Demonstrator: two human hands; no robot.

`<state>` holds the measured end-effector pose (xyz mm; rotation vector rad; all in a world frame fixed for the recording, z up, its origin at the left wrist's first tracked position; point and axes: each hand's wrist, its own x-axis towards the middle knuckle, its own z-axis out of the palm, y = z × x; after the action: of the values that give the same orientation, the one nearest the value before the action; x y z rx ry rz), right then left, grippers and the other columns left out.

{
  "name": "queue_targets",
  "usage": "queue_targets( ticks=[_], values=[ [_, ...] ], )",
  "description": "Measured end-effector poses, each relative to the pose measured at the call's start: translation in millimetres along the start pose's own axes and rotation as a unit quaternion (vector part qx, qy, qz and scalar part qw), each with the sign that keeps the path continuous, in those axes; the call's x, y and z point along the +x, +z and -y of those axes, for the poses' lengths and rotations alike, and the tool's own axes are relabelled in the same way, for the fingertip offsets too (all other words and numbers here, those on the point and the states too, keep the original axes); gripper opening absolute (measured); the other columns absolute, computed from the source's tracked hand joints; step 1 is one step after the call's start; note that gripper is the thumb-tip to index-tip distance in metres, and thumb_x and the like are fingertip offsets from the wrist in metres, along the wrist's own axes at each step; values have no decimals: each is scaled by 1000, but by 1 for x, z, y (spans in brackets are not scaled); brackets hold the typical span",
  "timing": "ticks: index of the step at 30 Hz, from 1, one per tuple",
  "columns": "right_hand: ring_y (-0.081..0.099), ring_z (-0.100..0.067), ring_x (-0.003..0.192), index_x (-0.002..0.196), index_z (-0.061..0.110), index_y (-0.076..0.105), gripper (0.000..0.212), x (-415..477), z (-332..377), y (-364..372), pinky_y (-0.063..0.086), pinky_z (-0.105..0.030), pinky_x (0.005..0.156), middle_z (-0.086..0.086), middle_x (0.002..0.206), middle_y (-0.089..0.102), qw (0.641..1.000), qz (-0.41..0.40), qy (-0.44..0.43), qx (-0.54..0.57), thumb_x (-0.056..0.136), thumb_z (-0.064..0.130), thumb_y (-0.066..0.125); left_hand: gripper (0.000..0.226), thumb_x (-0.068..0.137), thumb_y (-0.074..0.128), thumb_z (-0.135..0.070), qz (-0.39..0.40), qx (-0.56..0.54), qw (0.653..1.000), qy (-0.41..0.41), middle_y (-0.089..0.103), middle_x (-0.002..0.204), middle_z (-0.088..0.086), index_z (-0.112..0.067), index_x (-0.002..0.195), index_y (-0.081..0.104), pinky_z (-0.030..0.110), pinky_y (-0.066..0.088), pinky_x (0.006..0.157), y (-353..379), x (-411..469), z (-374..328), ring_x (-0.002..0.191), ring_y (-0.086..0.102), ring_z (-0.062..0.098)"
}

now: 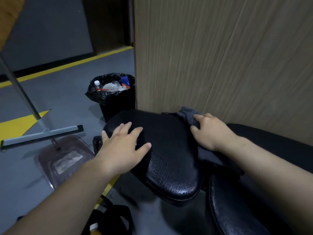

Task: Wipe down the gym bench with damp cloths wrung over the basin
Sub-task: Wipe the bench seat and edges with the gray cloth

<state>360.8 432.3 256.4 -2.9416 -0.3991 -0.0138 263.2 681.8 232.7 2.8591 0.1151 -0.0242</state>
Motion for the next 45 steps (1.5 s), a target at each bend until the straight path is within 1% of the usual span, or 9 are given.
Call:
queue_targets(
  ticks=[4,12,20,26,29,32,36,40,45],
  values=[
    [47,-33,129,143,17,45,53,33,-7,-7,37,-33,105,-17,139,53,999,32,-17,35,94,35,48,69,93,33,-70,-6,-7,1000,7,6,166,-3,-39,154,19,63,3,118,1,-1,2,152,-2,18],
    [55,-25,123,131,28,59,42,85,47,-6,42,-31,103,-3,132,63,990,58,-117,51,91,38,52,67,91,35,-72,-20,-12,1000,16,6,166,-5,-44,151,20,61,0,119,1,4,14,151,-3,15],
    [55,-20,123,137,31,52,63,121,109,10,42,-30,103,0,134,61,970,105,-208,65,81,56,66,89,78,35,-86,-31,-6,999,-13,3,165,-4,-43,153,17,59,-2,119,0,5,32,150,-3,12],
    [50,-23,129,142,32,46,58,134,161,23,39,-33,106,2,141,55,948,100,-303,19,87,44,62,97,69,32,-89,-102,-32,994,-21,31,154,-10,-33,148,34,47,23,118,-5,5,61,143,23,11],
    [50,-21,126,139,34,49,57,130,190,29,39,-31,104,4,139,55,933,112,-341,-1,84,41,59,87,75,39,-85,-148,-44,987,-48,43,140,-12,-28,141,42,41,33,111,-6,5,78,132,36,11],
    [51,-20,123,135,32,54,64,123,207,29,39,-30,101,4,136,57,932,176,-310,61,73,46,49,79,78,41,-75,-159,-47,984,-68,46,134,-11,-25,139,43,39,33,108,-8,2,85,129,39,12],
    [55,-20,108,128,21,60,66,129,202,17,45,-29,85,-3,122,61,913,255,-262,183,63,12,52,61,80,37,-45,-161,-77,980,-90,50,131,-5,-20,135,45,42,33,107,-10,1,90,125,41,16],
    [59,-19,117,138,34,50,86,140,185,8,48,-44,102,1,128,62,886,327,-294,149,54,17,60,53,83,38,-29,-146,-80,980,-108,49,132,-4,-20,135,45,47,31,111,-13,0,91,127,40,18],
    [43,-2,135,152,24,33,99,146,178,7,32,-29,116,13,151,42,871,351,-307,156,67,22,83,48,91,45,-19,-149,-75,978,-122,45,139,-3,-21,139,42,50,27,114,-15,0,93,133,36,18]
  ],
)
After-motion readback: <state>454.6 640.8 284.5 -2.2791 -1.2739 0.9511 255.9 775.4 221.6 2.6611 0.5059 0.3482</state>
